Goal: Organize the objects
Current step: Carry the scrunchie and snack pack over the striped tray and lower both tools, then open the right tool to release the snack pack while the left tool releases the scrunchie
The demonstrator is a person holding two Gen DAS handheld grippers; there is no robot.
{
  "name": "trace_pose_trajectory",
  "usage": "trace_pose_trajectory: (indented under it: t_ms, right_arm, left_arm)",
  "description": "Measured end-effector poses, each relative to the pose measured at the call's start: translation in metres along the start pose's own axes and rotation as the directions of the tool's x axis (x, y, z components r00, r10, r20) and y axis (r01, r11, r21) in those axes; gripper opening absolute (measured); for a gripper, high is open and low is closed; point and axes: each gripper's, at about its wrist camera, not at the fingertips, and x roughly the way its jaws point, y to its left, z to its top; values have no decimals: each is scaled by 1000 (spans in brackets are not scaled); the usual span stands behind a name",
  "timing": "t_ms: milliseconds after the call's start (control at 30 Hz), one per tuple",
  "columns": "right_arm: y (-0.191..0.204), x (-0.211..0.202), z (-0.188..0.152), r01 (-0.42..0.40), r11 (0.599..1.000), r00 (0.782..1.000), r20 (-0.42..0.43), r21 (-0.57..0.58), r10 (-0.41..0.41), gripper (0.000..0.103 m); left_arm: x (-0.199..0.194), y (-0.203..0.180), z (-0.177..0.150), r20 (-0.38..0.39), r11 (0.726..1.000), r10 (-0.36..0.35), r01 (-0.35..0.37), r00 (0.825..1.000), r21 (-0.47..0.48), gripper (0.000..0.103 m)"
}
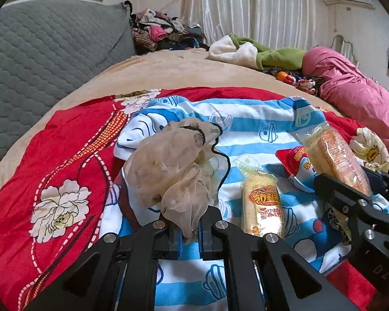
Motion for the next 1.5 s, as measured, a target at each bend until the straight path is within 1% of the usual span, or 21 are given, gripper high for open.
trace_pose_trajectory:
  t_ms: [267,733,867,1067,1500]
  right_arm:
    - [-1,7,-4,3,1000,1000,-24,-1,-3,43]
    - [-1,26,-13,11,1000,995,-101,-4,-12,43]
    - [0,28,-14,11,1000,994,-108,-6,-11,43]
    - [-1,32,-17,14,1000,992,-129,-8,-15,43]
    - [2,33,-17,11,1000,990,-140,-14,-13,43]
  left_arm:
    - [8,0,-4,-31,1000,5,-5,999,4,8]
    - [25,1,-11,-102,1000,21,-20,995,11,10]
    - [25,3,-12,-103,1000,21,-21,994,6,12]
    - [28,2,-13,-112,1000,23,-22,993,10,12]
    - [30,4,-13,-114,999,30,-28,993,19,14]
